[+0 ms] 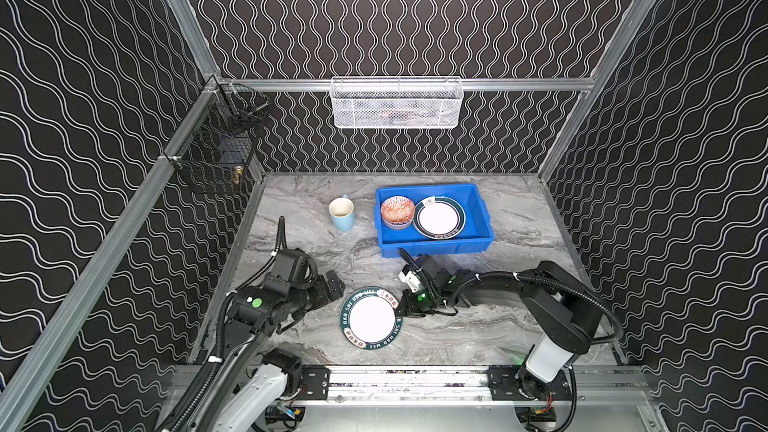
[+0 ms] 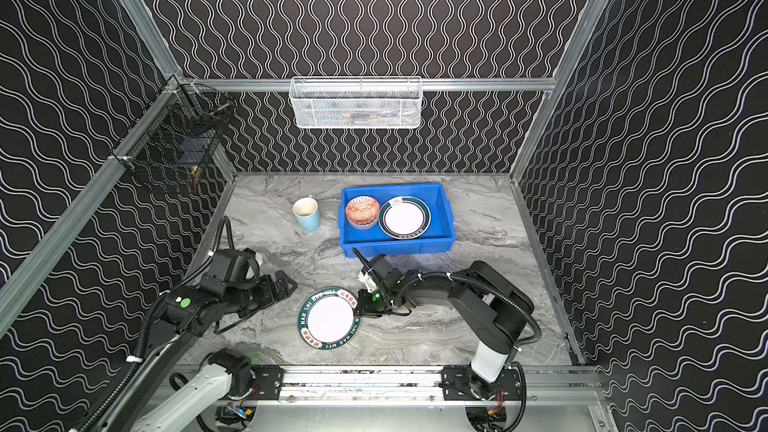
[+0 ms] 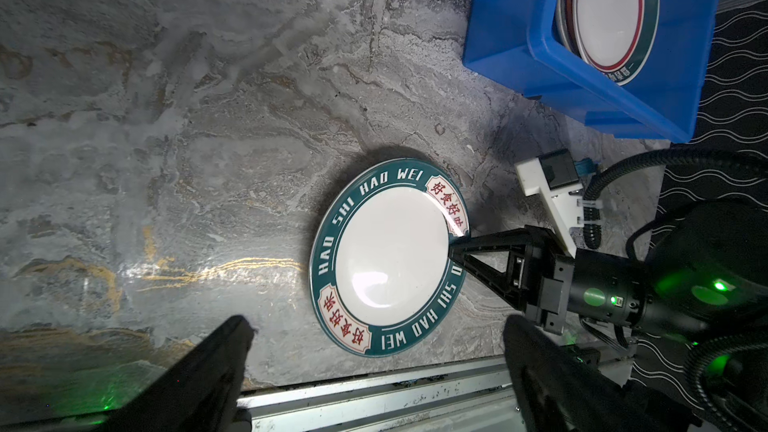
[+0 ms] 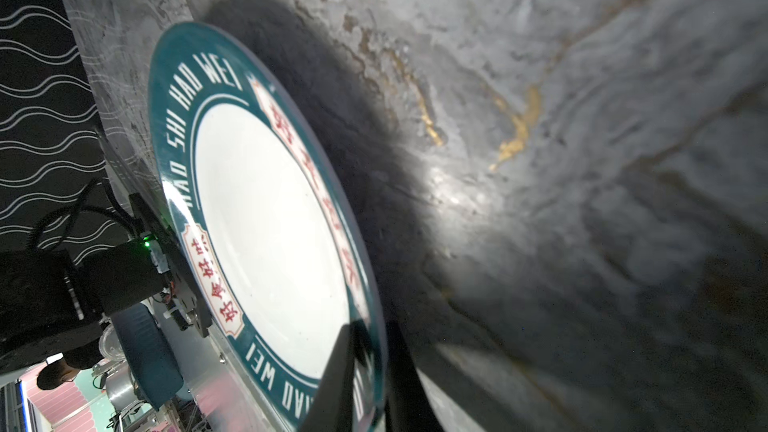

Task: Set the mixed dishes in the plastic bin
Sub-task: 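Close the right gripper on the plate rim and tilt it up, then lift the 'HAO SHI HAO WEI' plate with the right gripper over the bin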

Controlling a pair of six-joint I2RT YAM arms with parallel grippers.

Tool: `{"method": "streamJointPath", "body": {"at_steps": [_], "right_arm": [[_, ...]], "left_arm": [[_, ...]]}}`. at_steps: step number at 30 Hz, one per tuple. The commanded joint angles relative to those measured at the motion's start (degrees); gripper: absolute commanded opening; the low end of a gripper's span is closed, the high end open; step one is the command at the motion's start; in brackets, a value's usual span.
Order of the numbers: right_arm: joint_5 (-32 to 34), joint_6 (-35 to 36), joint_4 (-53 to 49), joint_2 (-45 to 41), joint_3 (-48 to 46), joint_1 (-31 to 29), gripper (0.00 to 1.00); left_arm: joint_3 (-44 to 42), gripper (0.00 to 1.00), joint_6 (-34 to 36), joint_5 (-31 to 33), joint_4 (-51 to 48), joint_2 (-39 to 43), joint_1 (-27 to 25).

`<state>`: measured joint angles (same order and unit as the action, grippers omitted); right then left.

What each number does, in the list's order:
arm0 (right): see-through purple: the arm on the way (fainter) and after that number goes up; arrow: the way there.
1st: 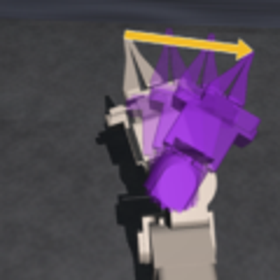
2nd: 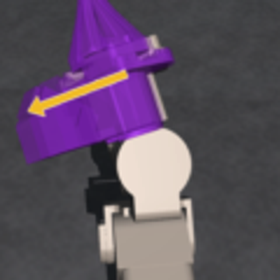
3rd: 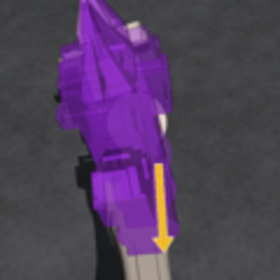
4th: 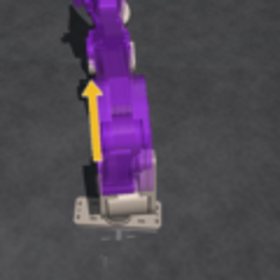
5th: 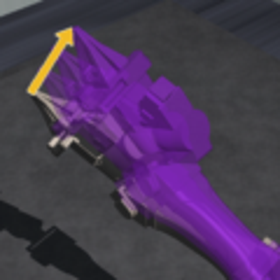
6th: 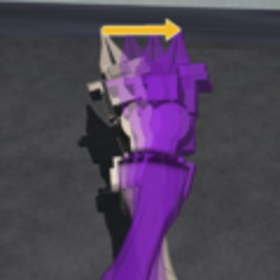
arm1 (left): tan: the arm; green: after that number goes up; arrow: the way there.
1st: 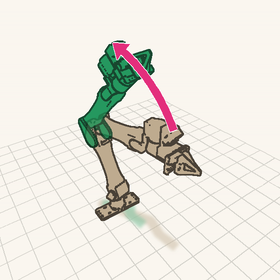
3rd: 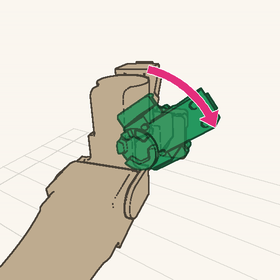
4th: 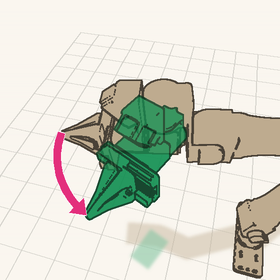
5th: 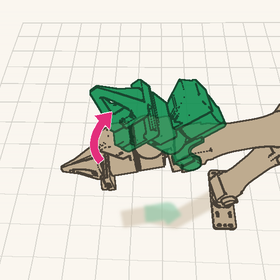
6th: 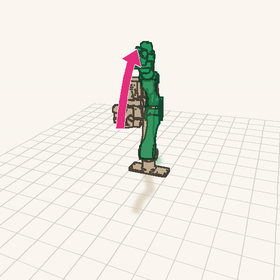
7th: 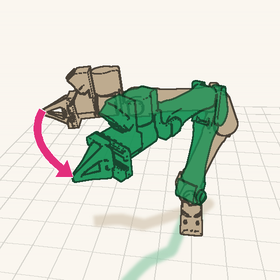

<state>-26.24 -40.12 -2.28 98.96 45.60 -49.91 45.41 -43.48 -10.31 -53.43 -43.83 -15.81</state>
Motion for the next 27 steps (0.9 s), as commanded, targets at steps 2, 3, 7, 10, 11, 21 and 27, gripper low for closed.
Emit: {"method": "streamJointPath", "body": {"at_steps": [2,3,7,10,11,21,27], "right_arm": [[3.28,1.17,-4.79,-0.44,-0.97,1.08,0.03],[2.63,1.18,-4.51,-1.0,-1.44,1.6,0.01],[-0.72,1.73,-4.42,-3.96,-2.7,3.66,0.0],[-1.62,3.76,-7.87,-6.85,-1.49,4.47,0.0],[-1.58,4.68,-9.72,-7.87,-0.63,4.64,0.0],[-1.45,9.59,-25.09,-20.85,8.8,12.04,0.0],[1.06,14.69,-33.0,-24.84,18.03,23.49,0.0]], "left_arm": [[0.38,0.99,1.02,-0.37,3.69,-1.85,0.04],[0.47,0.99,1.26,-0.58,4.3,-2.48,0.0],[1.52,0.99,2.25,-1.03,6.34,-5.12,-0.01],[3.1,0.99,3.51,-0.87,7.49,-7.66,-0.01],[3.72,0.99,3.92,-0.71,7.91,-8.43,0.01],[12.3,0.99,7.29,0.84,11.35,-15.11,-0.01],[17.79,0.99,10.22,1.45,13.83,-21.58,0.06]]}}
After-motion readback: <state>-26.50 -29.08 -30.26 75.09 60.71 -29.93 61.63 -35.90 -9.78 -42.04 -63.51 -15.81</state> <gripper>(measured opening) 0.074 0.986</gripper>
